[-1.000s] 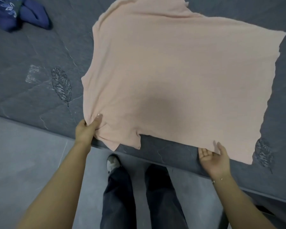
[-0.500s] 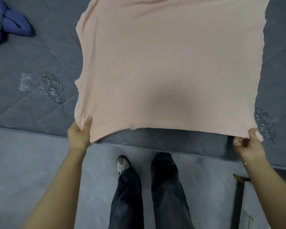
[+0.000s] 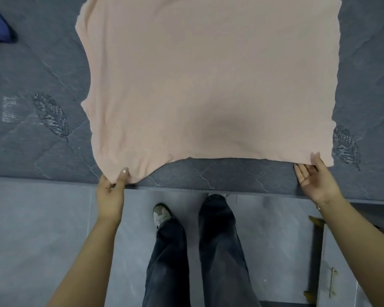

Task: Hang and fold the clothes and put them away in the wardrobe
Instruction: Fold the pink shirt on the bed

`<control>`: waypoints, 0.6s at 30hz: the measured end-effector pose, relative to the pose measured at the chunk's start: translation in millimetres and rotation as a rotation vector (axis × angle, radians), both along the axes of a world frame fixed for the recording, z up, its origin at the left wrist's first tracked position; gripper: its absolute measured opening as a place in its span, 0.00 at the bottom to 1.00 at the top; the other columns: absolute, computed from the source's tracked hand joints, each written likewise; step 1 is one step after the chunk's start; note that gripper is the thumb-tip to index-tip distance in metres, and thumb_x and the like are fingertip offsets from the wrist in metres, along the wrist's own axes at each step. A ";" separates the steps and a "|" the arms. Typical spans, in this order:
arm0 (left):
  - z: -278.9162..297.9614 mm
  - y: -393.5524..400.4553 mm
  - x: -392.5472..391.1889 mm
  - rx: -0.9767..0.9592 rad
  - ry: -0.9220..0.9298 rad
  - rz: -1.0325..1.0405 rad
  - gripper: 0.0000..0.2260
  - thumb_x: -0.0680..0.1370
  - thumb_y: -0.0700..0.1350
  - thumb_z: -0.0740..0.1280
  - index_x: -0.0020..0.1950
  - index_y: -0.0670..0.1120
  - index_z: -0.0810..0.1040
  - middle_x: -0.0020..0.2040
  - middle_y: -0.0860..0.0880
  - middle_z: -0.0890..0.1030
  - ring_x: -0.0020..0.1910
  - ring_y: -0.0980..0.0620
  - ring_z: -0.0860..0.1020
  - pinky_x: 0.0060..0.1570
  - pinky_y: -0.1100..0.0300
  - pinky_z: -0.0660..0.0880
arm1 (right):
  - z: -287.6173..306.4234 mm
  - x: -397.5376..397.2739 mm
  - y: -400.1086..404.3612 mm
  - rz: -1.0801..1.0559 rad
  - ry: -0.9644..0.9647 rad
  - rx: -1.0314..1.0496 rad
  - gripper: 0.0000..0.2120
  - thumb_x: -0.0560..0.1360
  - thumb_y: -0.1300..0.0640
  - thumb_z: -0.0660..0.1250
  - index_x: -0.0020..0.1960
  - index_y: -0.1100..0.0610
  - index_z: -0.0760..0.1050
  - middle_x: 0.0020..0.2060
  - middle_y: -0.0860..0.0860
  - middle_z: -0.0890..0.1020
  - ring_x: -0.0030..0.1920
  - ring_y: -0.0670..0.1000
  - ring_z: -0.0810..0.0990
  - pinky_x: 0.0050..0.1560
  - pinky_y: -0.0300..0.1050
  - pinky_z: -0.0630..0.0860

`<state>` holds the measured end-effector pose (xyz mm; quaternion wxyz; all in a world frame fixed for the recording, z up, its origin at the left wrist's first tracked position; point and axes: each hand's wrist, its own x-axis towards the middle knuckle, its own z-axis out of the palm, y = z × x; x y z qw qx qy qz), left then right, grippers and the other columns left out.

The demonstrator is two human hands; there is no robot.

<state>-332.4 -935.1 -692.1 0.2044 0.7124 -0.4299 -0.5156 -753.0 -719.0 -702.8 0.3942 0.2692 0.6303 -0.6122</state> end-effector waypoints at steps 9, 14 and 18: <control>7.4 -6.2 6.2 0.253 -0.110 0.041 0.18 0.81 0.55 0.62 0.55 0.40 0.79 0.45 0.39 0.82 0.42 0.42 0.79 0.40 0.49 0.78 | -7.4 7.1 -10.0 -0.117 -0.042 0.033 0.09 0.81 0.48 0.60 0.53 0.52 0.75 0.39 0.43 0.86 0.40 0.40 0.84 0.48 0.35 0.80; -1.6 0.1 9.5 0.409 -0.147 -0.010 0.14 0.78 0.53 0.69 0.39 0.44 0.76 0.38 0.49 0.79 0.37 0.52 0.77 0.34 0.62 0.72 | -6.2 2.5 -8.5 -0.171 -0.018 0.077 0.08 0.80 0.47 0.62 0.53 0.50 0.75 0.46 0.44 0.83 0.45 0.41 0.82 0.48 0.35 0.80; 13.1 -12.7 2.3 0.433 0.068 0.109 0.08 0.79 0.50 0.67 0.50 0.46 0.81 0.48 0.51 0.85 0.47 0.53 0.82 0.46 0.59 0.76 | 0.1 -4.1 -11.6 -0.194 -0.036 0.104 0.06 0.80 0.49 0.63 0.51 0.50 0.74 0.46 0.44 0.80 0.40 0.40 0.82 0.44 0.33 0.80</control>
